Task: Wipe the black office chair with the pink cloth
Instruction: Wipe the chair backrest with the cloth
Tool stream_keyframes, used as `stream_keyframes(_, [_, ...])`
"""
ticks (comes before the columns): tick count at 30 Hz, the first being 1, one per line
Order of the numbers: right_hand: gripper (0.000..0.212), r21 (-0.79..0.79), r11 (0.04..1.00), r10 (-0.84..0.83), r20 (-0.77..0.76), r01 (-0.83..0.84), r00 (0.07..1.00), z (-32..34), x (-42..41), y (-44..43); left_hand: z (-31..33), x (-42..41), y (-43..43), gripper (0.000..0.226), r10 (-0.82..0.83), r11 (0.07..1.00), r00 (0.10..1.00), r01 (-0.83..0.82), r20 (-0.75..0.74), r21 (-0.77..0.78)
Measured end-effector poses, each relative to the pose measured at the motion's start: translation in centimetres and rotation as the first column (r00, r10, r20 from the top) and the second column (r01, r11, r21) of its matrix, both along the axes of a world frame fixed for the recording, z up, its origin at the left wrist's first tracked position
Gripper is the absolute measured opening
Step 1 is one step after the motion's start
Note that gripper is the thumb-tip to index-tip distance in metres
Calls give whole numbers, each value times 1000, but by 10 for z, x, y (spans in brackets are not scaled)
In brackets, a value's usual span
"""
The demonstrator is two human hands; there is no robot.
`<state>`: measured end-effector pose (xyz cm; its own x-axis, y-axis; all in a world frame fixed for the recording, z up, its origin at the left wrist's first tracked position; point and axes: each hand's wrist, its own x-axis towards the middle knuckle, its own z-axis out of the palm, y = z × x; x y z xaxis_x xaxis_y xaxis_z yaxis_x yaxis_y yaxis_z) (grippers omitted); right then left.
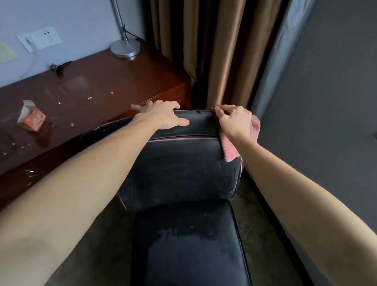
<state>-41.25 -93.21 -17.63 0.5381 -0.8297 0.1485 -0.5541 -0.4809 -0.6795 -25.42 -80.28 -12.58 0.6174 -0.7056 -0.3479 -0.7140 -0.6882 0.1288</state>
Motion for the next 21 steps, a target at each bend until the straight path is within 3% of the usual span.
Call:
stream_keyframes(4, [34, 3, 1000, -11, -120, 11, 993, 4, 0, -2, -8, 7, 15, 72, 18, 1000, 999, -18, -51, 5])
stream_keyframes(10, [34, 153, 966, -196, -101, 209, 976, 3, -24, -16, -13, -2, 11, 64, 4, 999, 1000, -4, -10, -44])
stream_keyframes(16, [40, -48, 976, -217, -171, 212, 961, -3, -12, -9, -21, -8, -4, 69, -13, 998, 1000, 13, 8, -60])
stream_keyframes(21, [31, -136, 987, -115, -204, 88, 972, -11, 17, 7, -22, -11, -17, 64, -27, 999, 1000, 27, -12, -45])
